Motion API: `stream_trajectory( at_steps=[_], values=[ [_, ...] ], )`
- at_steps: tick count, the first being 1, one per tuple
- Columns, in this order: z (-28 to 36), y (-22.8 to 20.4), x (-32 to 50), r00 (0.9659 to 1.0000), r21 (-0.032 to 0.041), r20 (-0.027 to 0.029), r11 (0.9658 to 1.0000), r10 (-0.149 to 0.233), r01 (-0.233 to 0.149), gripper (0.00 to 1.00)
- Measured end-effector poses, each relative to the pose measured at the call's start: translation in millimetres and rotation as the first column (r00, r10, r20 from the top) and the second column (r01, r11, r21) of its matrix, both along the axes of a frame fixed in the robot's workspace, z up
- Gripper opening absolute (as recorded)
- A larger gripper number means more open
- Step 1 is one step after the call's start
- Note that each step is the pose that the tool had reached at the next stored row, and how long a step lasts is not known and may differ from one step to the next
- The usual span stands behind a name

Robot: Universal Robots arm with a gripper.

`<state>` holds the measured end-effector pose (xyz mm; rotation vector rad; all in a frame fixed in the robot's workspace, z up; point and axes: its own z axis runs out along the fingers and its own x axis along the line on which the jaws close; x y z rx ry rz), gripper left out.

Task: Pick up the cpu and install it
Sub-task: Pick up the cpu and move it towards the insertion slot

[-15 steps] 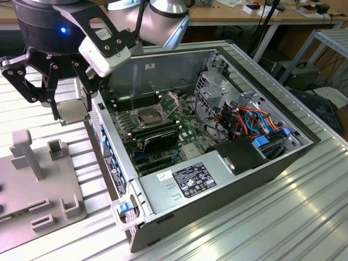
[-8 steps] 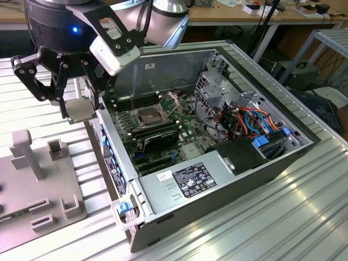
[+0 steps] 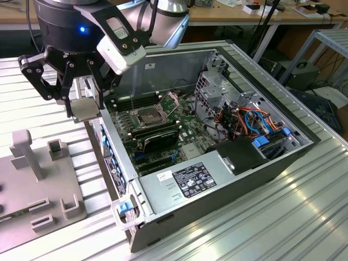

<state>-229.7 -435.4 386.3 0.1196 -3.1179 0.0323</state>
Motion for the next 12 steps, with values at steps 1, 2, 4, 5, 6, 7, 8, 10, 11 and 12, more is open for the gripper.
stream_trajectory(
  at_steps=[1, 2, 4, 5, 6, 7, 8, 10, 11, 12],
  values=[
    [0.0, 0.0, 0.8, 1.0000, 0.0000, 0.0001, 1.0000, 0.000, 0.000, 0.55],
    [0.0, 0.0, 1.6, 1.0000, 0.0000, 0.0000, 1.0000, 0.000, 0.000, 0.55],
    [0.0, 0.0, 3.4, 1.0000, 0.0000, 0.0000, 1.0000, 0.000, 0.000, 0.55],
    [0.0, 0.0, 4.6, 1.0000, 0.0000, 0.0000, 1.0000, 0.000, 0.000, 0.55],
    [0.0, 0.0, 5.4, 1.0000, 0.0000, 0.0000, 1.0000, 0.000, 0.000, 0.55],
    [0.0, 0.0, 6.2, 1.0000, 0.0000, 0.0000, 1.0000, 0.000, 0.000, 0.55],
    [0.0, 0.0, 7.0, 1.0000, 0.0000, 0.0000, 1.0000, 0.000, 0.000, 0.55],
    [0.0, 0.0, 9.3, 1.0000, 0.0000, 0.0000, 1.0000, 0.000, 0.000, 0.55],
    [0.0, 0.0, 10.1, 1.0000, 0.0000, 0.0000, 1.0000, 0.000, 0.000, 0.55],
    [0.0, 0.0, 11.3, 1.0000, 0.0000, 0.0000, 1.0000, 0.000, 0.000, 0.55]
  ],
)
